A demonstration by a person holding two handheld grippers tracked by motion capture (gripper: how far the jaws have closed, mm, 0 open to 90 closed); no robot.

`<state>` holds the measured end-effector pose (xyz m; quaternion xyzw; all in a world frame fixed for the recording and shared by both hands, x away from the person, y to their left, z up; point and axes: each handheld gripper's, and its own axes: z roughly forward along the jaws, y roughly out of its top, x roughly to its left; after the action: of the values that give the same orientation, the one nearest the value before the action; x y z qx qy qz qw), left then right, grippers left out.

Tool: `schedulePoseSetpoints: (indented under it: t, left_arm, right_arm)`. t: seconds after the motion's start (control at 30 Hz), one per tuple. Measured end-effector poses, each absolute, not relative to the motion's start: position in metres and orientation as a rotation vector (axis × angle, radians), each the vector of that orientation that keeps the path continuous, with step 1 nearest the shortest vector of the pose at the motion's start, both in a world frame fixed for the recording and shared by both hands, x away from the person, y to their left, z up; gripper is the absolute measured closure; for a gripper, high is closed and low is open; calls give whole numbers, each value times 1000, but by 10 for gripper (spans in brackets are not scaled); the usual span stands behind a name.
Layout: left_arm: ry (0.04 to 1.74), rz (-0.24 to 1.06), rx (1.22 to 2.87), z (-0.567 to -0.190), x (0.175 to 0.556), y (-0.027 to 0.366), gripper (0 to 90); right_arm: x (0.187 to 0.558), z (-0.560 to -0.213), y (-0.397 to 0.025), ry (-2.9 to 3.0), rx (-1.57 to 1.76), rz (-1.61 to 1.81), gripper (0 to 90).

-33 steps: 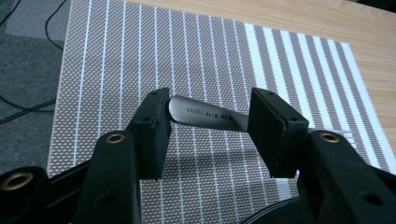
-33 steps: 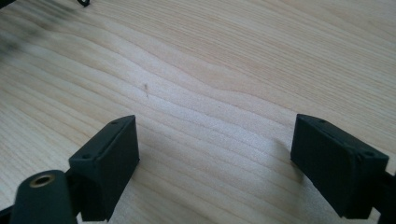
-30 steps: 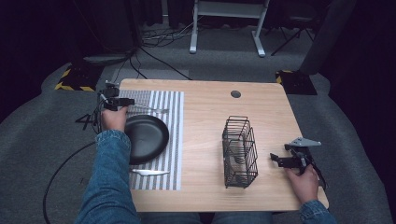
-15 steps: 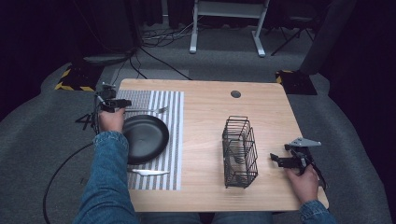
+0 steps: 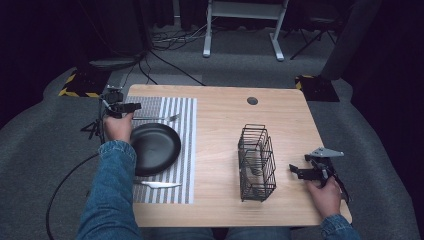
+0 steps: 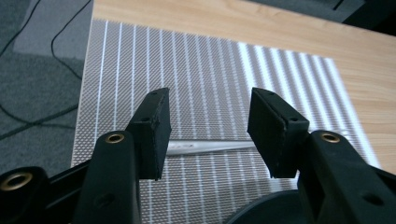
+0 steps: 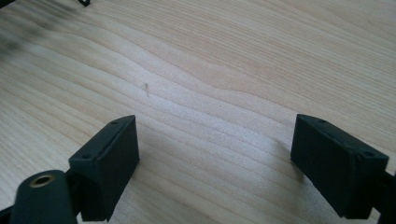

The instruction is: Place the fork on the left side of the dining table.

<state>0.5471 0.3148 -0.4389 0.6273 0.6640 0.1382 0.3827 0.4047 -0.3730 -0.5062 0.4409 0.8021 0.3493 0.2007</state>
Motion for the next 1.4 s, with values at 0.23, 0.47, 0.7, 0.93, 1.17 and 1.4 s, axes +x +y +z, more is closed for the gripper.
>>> schedulePoseSetpoints:
  t: [0.23,0.47,0.7,0.93,1.17,1.4]
  left_arm:
    - [1589,400,1627,-413,530,304,487]
    - [1495,455,1655,-388,498,301,482]
    - [1467,458,1641,-380,468,307,471]
    - [1413,477,1672,-372,442,305,457]
    - [1301,536,1784,-356,412,285,447]
    - [1240,548,1832,-354,384,278,426]
  right_arm:
    - [405,-506,-373,2242,1232,977,154]
    - [405,-506,-373,2245,1226,979,154]
    - [405,-506,-373,2248,1224,981,153]
    - [405,-506,-373,2249,1224,981,154]
    - [405,-506,-373,2251,1222,981,154]
    - [404,-506,-373,2254,1218,980,154]
